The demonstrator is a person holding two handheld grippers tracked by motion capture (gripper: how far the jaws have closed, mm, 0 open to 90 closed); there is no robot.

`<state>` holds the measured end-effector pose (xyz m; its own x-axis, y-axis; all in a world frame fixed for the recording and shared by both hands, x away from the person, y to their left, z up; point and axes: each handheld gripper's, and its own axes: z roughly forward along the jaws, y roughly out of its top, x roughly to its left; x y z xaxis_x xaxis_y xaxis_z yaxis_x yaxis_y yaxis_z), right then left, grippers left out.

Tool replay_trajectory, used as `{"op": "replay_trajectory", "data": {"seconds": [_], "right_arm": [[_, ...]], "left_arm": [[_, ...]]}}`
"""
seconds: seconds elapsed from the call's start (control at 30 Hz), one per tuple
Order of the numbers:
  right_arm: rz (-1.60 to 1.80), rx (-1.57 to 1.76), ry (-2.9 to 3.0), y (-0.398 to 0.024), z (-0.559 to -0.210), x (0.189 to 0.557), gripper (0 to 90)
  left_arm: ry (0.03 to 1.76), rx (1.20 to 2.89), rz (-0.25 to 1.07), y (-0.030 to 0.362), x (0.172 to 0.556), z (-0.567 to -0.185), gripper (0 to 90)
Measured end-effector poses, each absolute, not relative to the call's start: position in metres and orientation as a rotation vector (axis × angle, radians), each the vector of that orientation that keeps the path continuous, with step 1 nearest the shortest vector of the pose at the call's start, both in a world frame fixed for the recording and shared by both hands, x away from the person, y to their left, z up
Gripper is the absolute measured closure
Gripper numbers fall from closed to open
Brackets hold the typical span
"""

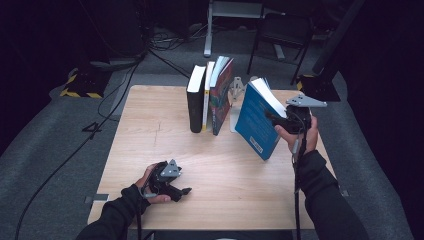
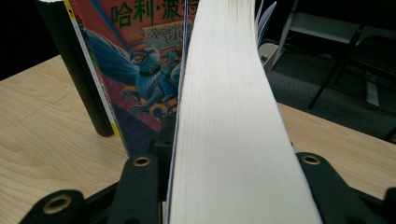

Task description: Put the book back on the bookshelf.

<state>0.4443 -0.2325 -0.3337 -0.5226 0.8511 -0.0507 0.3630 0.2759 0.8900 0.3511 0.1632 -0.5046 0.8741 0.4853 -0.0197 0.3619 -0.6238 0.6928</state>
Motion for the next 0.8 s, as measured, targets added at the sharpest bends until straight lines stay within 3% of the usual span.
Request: {"op": "replay_trajectory", "data": {"seconds": [0.8], "right_arm": [[1.185, 1.12, 1.974, -0.194, -0.29, 0.512, 60.8]], "left_arm": [[0.588, 2.314, 0.209, 0.163, 0.351, -0.504, 15.7]]}}
